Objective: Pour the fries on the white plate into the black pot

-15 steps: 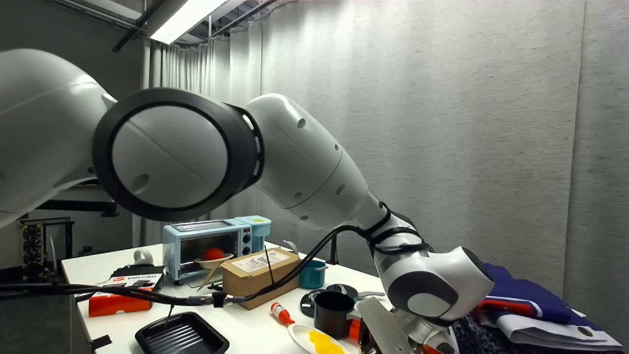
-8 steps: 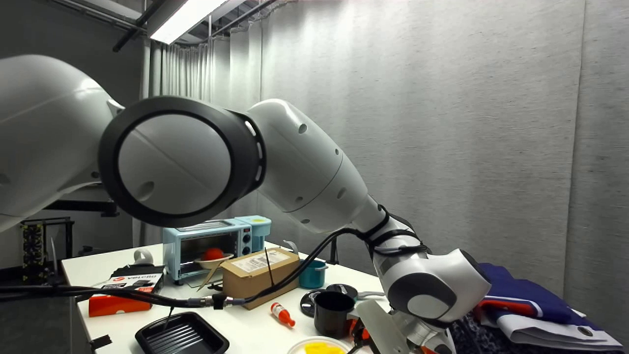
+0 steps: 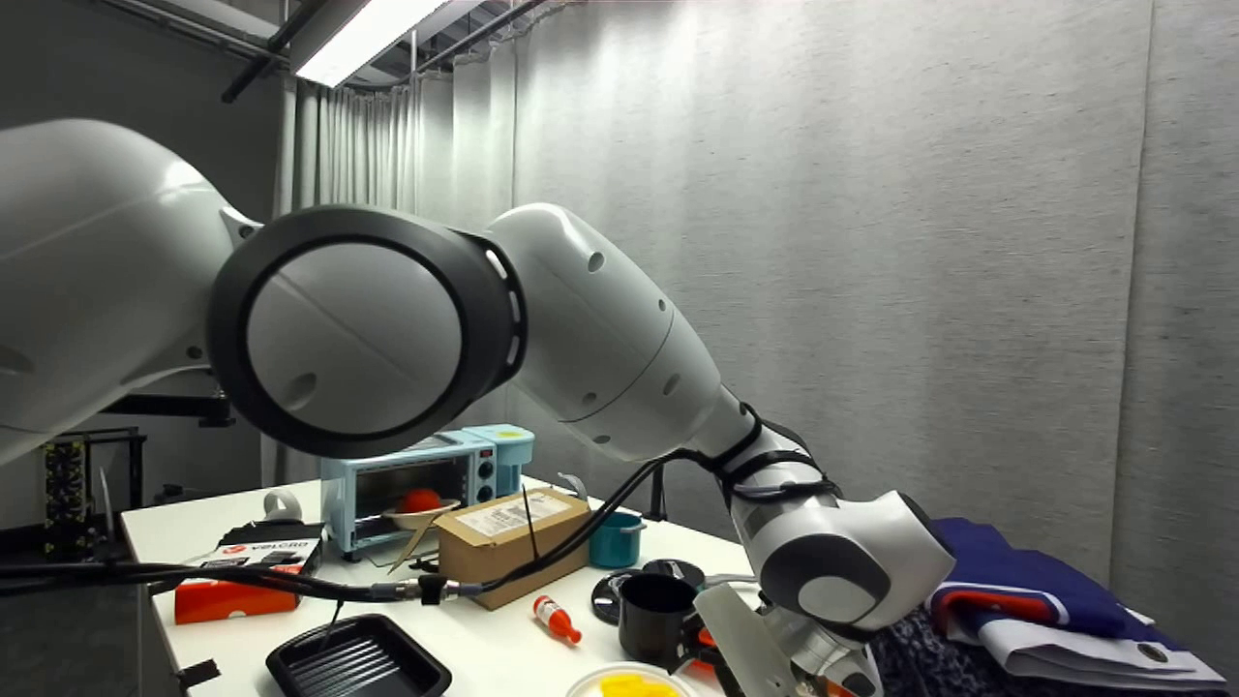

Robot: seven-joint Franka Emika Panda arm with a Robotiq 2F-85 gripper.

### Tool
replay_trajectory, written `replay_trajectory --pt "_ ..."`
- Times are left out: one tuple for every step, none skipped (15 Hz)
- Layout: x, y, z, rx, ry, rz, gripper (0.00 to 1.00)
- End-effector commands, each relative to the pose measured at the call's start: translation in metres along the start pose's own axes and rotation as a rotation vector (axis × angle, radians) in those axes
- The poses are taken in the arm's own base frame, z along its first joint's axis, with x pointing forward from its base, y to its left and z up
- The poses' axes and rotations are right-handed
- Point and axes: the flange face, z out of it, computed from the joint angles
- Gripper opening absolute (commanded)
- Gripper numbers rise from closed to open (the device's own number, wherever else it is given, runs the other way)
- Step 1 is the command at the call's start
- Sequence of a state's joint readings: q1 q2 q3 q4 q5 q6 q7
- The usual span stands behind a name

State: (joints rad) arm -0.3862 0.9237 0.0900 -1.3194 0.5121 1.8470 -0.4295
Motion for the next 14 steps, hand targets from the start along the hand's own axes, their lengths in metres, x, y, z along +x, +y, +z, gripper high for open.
replay_trajectory --pt "0.001 0.009 -0.008 0.032 -0.043 -0.010 1.00" --pt "0.000 0.008 -0.010 0.043 -0.051 -0.011 1.00" --pt "-0.001 0.008 -0.012 0.064 -0.058 -0.012 1.00" --pt "-0.002 0.006 -0.015 0.071 -0.052 -0.003 1.00" --pt "-0.003 0.005 -0.017 0.072 -0.049 -0.003 1.00" --pt "0.002 -0.002 -0.010 0.061 -0.030 0.001 1.00" --pt "0.003 -0.005 -0.006 0.064 -0.020 -0.001 1.00" --pt "0.004 -0.008 -0.002 0.069 -0.023 -0.003 1.00" --pt "0.005 -0.011 0.002 0.082 -0.028 -0.006 1.00" --pt "0.006 -0.014 0.006 0.092 -0.032 -0.010 1.00" --pt "0.007 -0.018 0.010 0.088 -0.037 -0.011 1.00" --pt "0.000 -0.008 -0.003 0.073 -0.042 -0.016 1.00" --pt "-0.001 -0.005 -0.004 0.067 -0.048 -0.018 1.00" --pt "-0.003 -0.001 -0.006 0.054 -0.052 -0.015 1.00"
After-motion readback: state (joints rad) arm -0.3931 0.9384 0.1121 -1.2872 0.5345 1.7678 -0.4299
